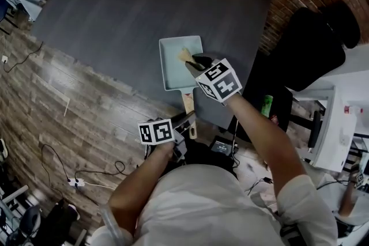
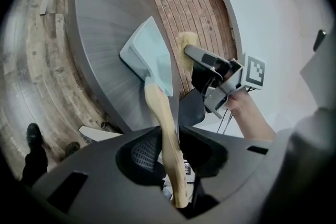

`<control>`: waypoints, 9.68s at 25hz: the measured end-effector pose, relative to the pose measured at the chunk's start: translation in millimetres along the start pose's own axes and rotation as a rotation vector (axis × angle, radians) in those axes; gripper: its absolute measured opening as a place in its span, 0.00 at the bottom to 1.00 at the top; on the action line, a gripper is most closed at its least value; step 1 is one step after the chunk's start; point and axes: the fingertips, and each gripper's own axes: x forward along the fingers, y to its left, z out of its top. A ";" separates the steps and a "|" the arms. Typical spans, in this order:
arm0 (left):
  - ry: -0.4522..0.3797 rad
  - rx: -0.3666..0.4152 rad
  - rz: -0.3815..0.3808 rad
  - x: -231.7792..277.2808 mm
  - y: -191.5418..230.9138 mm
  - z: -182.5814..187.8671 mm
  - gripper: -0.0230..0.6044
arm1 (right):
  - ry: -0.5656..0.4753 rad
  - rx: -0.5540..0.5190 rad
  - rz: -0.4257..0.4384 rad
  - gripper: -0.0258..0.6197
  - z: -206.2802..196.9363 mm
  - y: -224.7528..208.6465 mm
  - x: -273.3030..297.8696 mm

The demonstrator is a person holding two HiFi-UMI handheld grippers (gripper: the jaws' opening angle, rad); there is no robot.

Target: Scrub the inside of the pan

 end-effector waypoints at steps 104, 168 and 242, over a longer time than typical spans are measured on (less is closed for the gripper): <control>0.127 0.102 0.002 -20.0 4.2 -2.4 0.22 | 0.759 -1.120 0.641 0.17 -83.1 90.8 54.0; 0.027 0.042 0.036 -25.0 8.4 -0.4 0.21 | 0.605 -0.950 -0.026 0.17 -44.3 -54.7 82.4; -0.007 0.012 0.061 -30.2 11.4 4.5 0.21 | 0.765 -0.095 0.582 0.17 -104.7 51.7 22.2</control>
